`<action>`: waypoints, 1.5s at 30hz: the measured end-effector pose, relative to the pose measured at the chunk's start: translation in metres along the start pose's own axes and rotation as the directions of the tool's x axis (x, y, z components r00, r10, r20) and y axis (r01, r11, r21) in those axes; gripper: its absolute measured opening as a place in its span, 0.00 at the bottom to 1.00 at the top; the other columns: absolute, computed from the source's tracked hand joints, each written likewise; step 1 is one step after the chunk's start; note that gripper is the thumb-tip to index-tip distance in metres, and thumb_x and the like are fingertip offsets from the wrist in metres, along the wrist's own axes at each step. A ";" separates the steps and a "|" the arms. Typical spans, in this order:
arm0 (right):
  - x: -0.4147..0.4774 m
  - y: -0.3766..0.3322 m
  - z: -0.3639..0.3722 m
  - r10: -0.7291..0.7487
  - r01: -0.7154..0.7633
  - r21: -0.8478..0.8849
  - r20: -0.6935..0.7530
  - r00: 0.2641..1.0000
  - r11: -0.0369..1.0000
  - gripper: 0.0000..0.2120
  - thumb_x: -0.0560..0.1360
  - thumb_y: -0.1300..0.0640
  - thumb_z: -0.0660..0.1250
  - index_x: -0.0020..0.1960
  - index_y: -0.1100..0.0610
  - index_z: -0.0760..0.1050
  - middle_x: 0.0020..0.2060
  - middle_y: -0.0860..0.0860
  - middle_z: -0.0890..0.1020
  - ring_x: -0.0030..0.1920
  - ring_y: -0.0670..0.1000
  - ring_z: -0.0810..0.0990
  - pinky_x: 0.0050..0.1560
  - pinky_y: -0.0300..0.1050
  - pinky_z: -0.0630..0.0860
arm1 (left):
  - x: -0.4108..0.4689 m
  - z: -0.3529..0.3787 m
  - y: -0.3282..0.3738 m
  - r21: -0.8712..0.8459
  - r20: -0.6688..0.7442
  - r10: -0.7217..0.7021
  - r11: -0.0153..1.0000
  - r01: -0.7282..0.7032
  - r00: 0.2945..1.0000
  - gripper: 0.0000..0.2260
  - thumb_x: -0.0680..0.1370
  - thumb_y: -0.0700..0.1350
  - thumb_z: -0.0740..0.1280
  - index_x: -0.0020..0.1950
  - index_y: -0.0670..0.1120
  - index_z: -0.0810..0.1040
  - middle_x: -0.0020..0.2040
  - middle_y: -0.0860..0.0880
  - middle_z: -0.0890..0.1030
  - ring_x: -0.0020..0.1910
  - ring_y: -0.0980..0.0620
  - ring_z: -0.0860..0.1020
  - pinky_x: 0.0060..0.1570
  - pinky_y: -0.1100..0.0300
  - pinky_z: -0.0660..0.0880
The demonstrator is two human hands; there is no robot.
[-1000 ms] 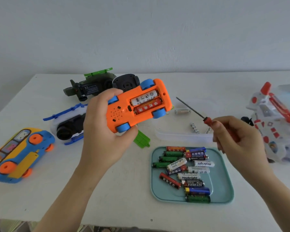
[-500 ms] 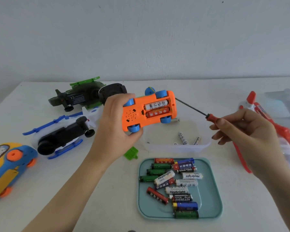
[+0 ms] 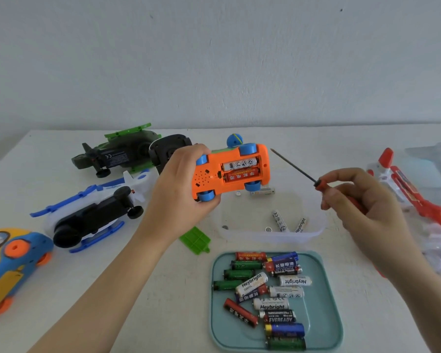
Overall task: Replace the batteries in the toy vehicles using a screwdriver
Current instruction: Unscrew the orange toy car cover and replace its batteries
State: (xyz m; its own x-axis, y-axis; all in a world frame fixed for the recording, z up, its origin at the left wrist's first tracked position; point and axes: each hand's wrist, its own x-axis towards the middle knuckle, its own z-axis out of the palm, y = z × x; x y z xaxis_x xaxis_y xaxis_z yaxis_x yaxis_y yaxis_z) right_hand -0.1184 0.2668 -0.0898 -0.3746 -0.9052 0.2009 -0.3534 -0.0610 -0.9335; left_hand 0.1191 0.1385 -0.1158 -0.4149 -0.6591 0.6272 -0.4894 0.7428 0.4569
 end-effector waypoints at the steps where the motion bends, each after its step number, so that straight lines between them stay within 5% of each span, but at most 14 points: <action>1: 0.000 -0.003 0.001 -0.008 0.008 0.002 0.002 1.000 1.000 0.09 0.76 0.62 0.66 0.46 0.48 0.77 0.33 0.55 0.80 0.27 0.46 0.68 0.27 0.35 0.64 | 0.001 0.000 -0.001 0.006 -0.003 0.006 1.000 -0.006 1.000 0.30 0.65 0.36 0.78 0.61 0.47 0.67 0.55 0.52 0.70 0.51 0.58 0.69 0.48 0.70 0.69; 5: 0.000 -0.008 0.001 -0.024 0.024 -0.028 0.027 0.999 0.999 0.07 0.75 0.63 0.66 0.47 0.52 0.77 0.33 0.53 0.82 0.23 0.40 0.69 0.25 0.27 0.62 | 0.004 0.003 -0.003 0.020 -0.030 0.028 0.999 -0.027 0.999 0.30 0.64 0.37 0.79 0.61 0.47 0.68 0.54 0.50 0.72 0.50 0.59 0.69 0.48 0.70 0.69; 9: -0.001 -0.008 -0.001 -0.048 0.050 -0.043 0.039 0.998 0.998 0.07 0.76 0.62 0.65 0.45 0.51 0.77 0.30 0.55 0.81 0.23 0.45 0.63 0.24 0.33 0.60 | 0.007 0.006 -0.002 0.007 -0.075 0.043 0.999 -0.043 0.996 0.30 0.64 0.39 0.80 0.60 0.46 0.68 0.53 0.49 0.73 0.50 0.60 0.69 0.50 0.73 0.67; 14: -0.002 -0.011 -0.002 -0.086 0.087 -0.060 0.016 0.996 0.994 0.07 0.75 0.66 0.65 0.43 0.57 0.77 0.27 0.57 0.79 0.22 0.43 0.66 0.25 0.28 0.61 | 0.012 0.009 -0.002 0.003 -0.088 0.070 0.998 -0.070 0.994 0.28 0.65 0.40 0.79 0.60 0.46 0.69 0.54 0.51 0.73 0.51 0.58 0.70 0.51 0.68 0.68; 19: 0.001 -0.006 0.000 -0.125 0.126 -0.088 0.023 0.992 0.988 0.03 0.74 0.57 0.68 0.42 0.53 0.76 0.27 0.55 0.79 0.22 0.43 0.66 0.25 0.30 0.62 | 0.013 0.011 -0.002 0.052 -0.085 0.107 0.993 -0.103 0.991 0.26 0.66 0.42 0.76 0.60 0.44 0.70 0.53 0.46 0.76 0.51 0.51 0.74 0.52 0.60 0.71; 28: 0.004 0.003 0.005 -0.185 0.188 -0.132 0.034 0.982 0.973 0.06 0.76 0.61 0.67 0.42 0.53 0.75 0.24 0.61 0.75 0.24 0.59 0.66 0.24 0.36 0.62 | 0.016 0.016 -0.002 0.112 -0.077 0.154 0.983 -0.145 0.985 0.26 0.66 0.42 0.77 0.59 0.43 0.70 0.52 0.44 0.78 0.51 0.49 0.74 0.54 0.59 0.70; 34: 0.000 0.010 0.016 -0.138 0.136 -0.077 -0.027 0.990 0.988 0.06 0.73 0.49 0.64 0.41 0.50 0.74 0.25 0.66 0.72 0.27 0.66 0.67 0.24 0.49 0.61 | 0.021 0.020 0.003 0.147 -0.101 0.198 0.972 -0.182 0.975 0.28 0.63 0.39 0.77 0.59 0.45 0.69 0.50 0.43 0.78 0.49 0.49 0.73 0.51 0.58 0.70; 39: -0.002 0.012 0.014 -0.157 0.155 -0.061 -0.026 0.987 0.986 0.05 0.74 0.56 0.65 0.40 0.52 0.75 0.24 0.66 0.72 0.23 0.58 0.62 0.23 0.46 0.58 | 0.022 0.019 0.001 0.142 -0.093 0.212 0.970 -0.198 0.973 0.27 0.64 0.40 0.76 0.59 0.44 0.69 0.50 0.42 0.78 0.49 0.49 0.72 0.51 0.58 0.69; 42: -0.005 0.013 0.014 -0.177 0.180 -0.065 0.050 0.983 0.982 0.05 0.75 0.58 0.66 0.40 0.56 0.75 0.22 0.62 0.71 0.22 0.44 0.60 0.24 0.33 0.57 | 0.022 0.019 -0.001 0.151 -0.090 0.228 0.965 -0.213 0.970 0.25 0.65 0.40 0.75 0.59 0.44 0.69 0.50 0.42 0.78 0.50 0.49 0.73 0.53 0.59 0.69; 45: -0.008 0.013 0.020 -0.190 0.201 -0.116 0.104 0.976 0.973 0.05 0.73 0.56 0.64 0.40 0.56 0.76 0.22 0.60 0.69 0.22 0.43 0.60 0.25 0.29 0.57 | 0.023 0.022 0.001 0.155 -0.096 0.237 0.963 -0.221 0.967 0.25 0.65 0.39 0.74 0.58 0.44 0.70 0.50 0.42 0.78 0.50 0.48 0.73 0.53 0.59 0.69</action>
State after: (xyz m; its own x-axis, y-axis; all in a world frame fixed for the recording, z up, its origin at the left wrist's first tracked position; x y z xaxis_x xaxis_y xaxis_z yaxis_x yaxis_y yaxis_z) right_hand -0.1031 0.2653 -0.1094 -0.2096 -0.9159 0.3423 -0.5187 -0.1926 -0.8330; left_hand 0.0924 0.1212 -0.1144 -0.4433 -0.4499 0.7753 -0.4987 0.8425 0.2037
